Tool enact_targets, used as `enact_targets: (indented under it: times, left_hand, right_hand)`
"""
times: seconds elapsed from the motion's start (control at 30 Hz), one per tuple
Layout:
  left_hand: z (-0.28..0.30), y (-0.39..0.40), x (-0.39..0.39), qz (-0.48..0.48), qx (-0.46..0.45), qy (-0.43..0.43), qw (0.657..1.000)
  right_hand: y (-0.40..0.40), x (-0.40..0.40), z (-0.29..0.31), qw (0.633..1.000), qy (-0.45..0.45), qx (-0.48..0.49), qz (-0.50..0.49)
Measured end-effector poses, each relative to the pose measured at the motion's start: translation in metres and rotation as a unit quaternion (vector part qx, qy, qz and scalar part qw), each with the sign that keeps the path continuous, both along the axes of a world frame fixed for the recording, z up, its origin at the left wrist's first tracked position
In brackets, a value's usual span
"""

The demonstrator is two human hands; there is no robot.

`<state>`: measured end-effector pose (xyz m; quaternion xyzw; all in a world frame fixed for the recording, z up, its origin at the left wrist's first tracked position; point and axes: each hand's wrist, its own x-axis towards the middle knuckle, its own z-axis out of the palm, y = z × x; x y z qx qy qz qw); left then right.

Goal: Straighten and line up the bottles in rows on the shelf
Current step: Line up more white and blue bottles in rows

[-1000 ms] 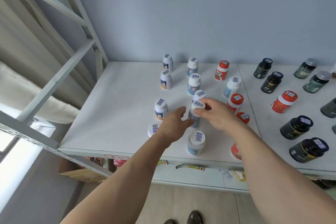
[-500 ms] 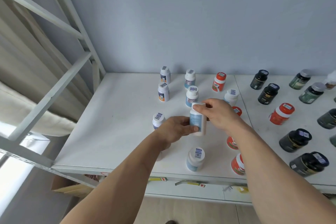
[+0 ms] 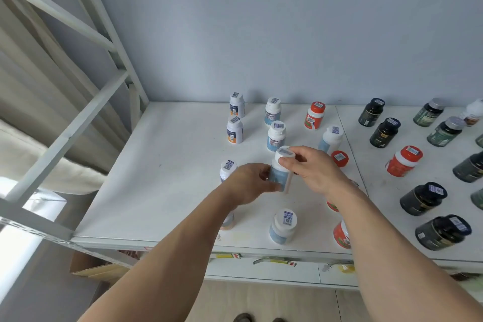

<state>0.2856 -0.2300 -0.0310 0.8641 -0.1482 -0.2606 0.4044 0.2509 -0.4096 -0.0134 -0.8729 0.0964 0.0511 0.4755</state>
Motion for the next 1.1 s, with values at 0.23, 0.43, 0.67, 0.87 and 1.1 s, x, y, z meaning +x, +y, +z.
enact_targets:
  times: [0.23,0.43,0.67,0.87,1.1]
  left_hand:
    - [0.008,0.011,0.003,-0.036,0.088,-0.080,0.992]
    - [0.003,0.012,0.006,-0.046,0.079,-0.085,0.992]
    - [0.008,0.006,0.021,-0.015,0.037,-0.071,0.997]
    - [0.017,-0.008,0.045,-0.007,0.054,-0.089,0.995]
    - [0.012,-0.021,0.065,-0.027,0.093,-0.079,0.992]
  right_hand:
    - [0.006,-0.015,-0.029,0.998,0.030,0.052,0.017]
    - [0.010,-0.023,-0.042,0.997,0.051,0.050,0.009]
    - [0.000,-0.005,-0.017,0.993,0.001,0.046,-0.105]
    - [-0.010,0.036,-0.018,0.994,0.087,-0.061,-0.036]
    - [-0.014,0.054,-0.028,0.994,0.070,-0.076,-0.026]
